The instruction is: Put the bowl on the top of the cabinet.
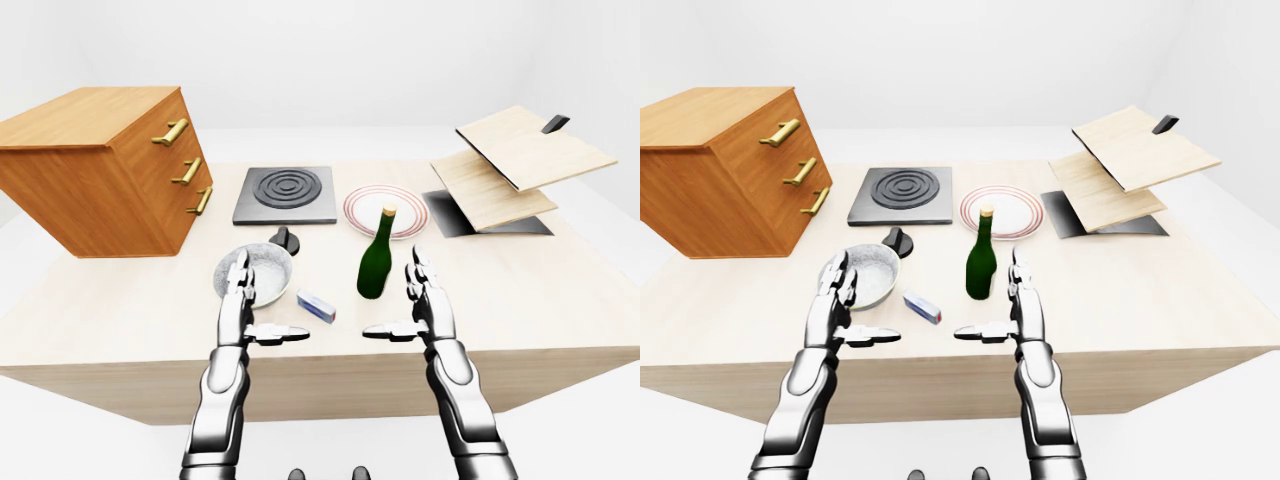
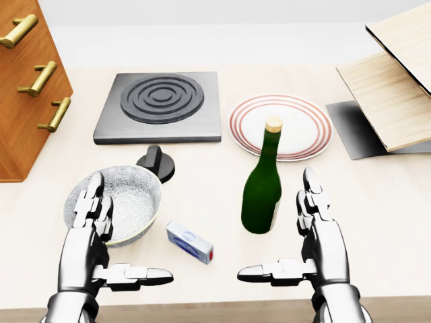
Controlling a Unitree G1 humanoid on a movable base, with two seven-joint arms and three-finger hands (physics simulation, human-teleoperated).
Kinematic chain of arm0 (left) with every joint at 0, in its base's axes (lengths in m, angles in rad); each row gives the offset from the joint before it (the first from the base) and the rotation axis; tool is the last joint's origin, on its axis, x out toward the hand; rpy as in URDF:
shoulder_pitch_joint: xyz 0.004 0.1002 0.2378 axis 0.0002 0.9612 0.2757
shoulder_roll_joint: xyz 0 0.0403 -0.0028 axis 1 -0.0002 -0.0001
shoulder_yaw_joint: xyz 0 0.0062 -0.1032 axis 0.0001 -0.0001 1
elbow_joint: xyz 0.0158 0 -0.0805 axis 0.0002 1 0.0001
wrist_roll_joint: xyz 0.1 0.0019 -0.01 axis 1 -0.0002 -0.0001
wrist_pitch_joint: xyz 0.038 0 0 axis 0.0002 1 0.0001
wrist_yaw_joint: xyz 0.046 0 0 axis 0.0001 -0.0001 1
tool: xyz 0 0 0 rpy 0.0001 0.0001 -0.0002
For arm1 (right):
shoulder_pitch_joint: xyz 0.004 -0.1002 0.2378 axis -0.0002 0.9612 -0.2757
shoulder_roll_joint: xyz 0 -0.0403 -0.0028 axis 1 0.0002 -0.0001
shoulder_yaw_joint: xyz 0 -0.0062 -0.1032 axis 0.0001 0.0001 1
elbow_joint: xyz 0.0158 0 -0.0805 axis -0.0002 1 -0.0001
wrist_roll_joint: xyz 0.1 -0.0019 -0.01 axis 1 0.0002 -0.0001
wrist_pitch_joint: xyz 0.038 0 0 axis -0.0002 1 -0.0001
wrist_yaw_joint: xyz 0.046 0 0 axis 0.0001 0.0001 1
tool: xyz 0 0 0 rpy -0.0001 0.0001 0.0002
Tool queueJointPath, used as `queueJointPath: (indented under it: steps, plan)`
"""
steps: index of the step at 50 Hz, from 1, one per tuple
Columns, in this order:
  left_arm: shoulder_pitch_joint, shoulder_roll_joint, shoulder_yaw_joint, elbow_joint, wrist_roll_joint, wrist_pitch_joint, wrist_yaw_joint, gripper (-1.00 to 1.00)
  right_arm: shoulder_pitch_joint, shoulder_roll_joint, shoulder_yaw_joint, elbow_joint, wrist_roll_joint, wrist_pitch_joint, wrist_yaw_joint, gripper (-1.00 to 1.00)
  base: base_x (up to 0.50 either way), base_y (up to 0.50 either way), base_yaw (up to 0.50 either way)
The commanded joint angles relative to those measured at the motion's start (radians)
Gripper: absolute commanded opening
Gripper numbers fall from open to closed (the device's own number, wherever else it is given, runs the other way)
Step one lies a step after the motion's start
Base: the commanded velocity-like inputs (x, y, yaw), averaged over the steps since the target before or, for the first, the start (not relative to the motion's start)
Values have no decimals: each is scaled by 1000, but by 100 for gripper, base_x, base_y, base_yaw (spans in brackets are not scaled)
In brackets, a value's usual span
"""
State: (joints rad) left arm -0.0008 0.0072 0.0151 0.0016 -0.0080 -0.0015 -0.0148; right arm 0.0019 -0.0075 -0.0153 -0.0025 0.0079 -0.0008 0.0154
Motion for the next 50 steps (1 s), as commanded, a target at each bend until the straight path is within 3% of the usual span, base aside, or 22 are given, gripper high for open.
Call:
queueJointPath:
  steps: [1, 9, 12, 15, 16, 25, 50]
  plan:
    - [-1, 11, 24, 1, -13, -1, -22, 100, 8, -12, -24, -14, 13, 3, 25, 100, 0, 0, 0]
    - [0, 11, 24, 1, -14, -5, -23, 100, 17, -11, -23, -30, 9, -2, 26, 100, 0, 0, 0]
    - [6, 11, 24, -16, -14, -12, -23, 100, 26, -11, -21, -59, -1, -27, 23, 100, 0, 0, 0]
    - [31, 7, 28, -76, -19, -82, -18, 100, 54, -10, -13, -145, -33, -86, 13, 100, 0, 0, 0]
    - [39, 5, 30, -99, -25, -86, -19, 100, 65, -9, -10, -179, -42, -86, 13, 100, 0, 0, 0]
    - [162, -12, 53, -479, -77, -86, -14, 100, 144, 0, 0, -432, -156, -86, -14, 100, 0, 0, 0]
    - [178, -18, 64, -494, -48, -86, -15, 100, 153, 3, 3, -470, -210, -86, -23, 100, 0, 8, 0]
